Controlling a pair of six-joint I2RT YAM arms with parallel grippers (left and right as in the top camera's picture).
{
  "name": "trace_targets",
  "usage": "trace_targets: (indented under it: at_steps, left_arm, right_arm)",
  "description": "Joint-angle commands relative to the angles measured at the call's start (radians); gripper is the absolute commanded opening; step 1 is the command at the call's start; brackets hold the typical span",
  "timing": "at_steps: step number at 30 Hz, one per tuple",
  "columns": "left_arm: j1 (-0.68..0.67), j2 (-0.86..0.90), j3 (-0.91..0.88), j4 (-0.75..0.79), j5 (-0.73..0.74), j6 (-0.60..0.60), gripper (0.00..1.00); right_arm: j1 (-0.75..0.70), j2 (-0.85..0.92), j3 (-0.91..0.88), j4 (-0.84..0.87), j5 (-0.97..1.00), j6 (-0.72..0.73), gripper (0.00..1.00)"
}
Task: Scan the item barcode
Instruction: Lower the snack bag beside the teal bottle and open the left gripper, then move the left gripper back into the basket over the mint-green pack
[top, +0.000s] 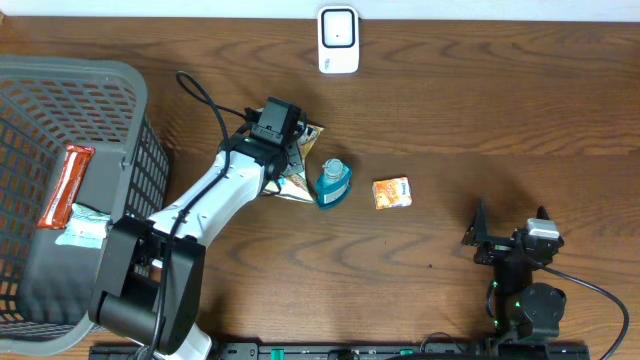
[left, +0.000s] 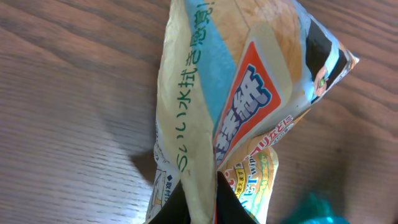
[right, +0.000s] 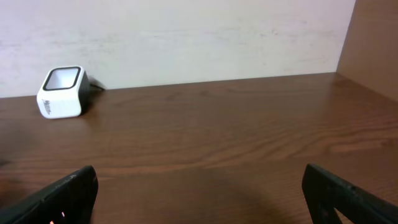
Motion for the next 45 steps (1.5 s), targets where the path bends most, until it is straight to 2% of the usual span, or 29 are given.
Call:
trace_targets:
  at_steps: [1,6,7,8,10,12,15,19,23,26,32,35,39,40,45]
  left_arm:
    - [-0.001,-0.007,-0.008,0.001,0.047,0.022,0.08]
    - [0.0,-0.007,-0.008,0.001,0.043,0.026,0.08]
    - [0.0,-0.007,-0.008,0.001,0.043,0.026,0.11]
    - [0.0,-0.007,-0.008,0.002,0.043,0.025,0.17]
    - [0.0,-0.009,-0.008,0.001,0.043,0.026,0.36]
    - [0.0,-0.016,-0.008,-0.003,0.043,0.026,0.5]
    - [0.0,-0.049,-0.008,-0.003,0.043,0.025,0.66]
    - [0.001,-0.148,0.001,-0.015,-0.01,0.025,0.68]
    - [0.001,-0.283,0.03,-0.055,-0.141,0.03,0.8]
    - [0.01,-0.39,0.051,-0.067,-0.193,0.086,0.87]
    - [0.084,-0.543,0.163,-0.162,-0.203,0.202,0.91]
    - [0.162,-0.575,0.266,-0.261,-0.217,0.213,0.92]
    - [0.31,-0.572,0.418,-0.417,-0.216,0.222,1.0]
    - [0.353,-0.57,0.446,-0.451,-0.216,0.217,0.99]
    - [0.58,-0.566,0.476,-0.575,-0.216,0.029,0.98]
  right_arm:
    - [0.005,-0.002,-0.001,-0.003,0.008,-0.012,0.99]
    - [0.005,-0.002,-0.001,-0.003,0.008,-0.012,0.99]
    - [0.005,-0.002,-0.001,-0.003,0.008,-0.012,0.99]
    - [0.005,-0.002,-0.001,-0.003,0.008,-0.013,0.99]
    - [0.005,-0.002,-0.001,-0.003,0.008,-0.012,0.99]
    - [0.005,-0.002,-0.001,-0.003,0.008,-0.012,0.99]
    - [0.005,-0.002,-0.001,-0.003,0.008,-0.013,0.99]
    - [0.005,-0.002,-0.001,-0.003,0.008,-0.012,0.99]
    - [0.005,-0.002,-0.001,-0.003,0.008,-0.013,0.99]
    - [0.005,-0.002,-0.001,-0.003,0.008,-0.012,0.99]
    - [0.005,-0.002,-0.001,-0.003,0.008,-0.012,0.99]
    - [0.005,-0.002,-0.001,-0.003,0.008,-0.012,0.99]
    - [0.005,-0.002,-0.001,-0.003,0.008,-0.013,0.99]
    - [0.005,-0.002,-0.001,-0.003,0.008,-0.012,0.99]
    - [0.005,-0.002,-0.001,-0.003,0.008,-0.012,0.99]
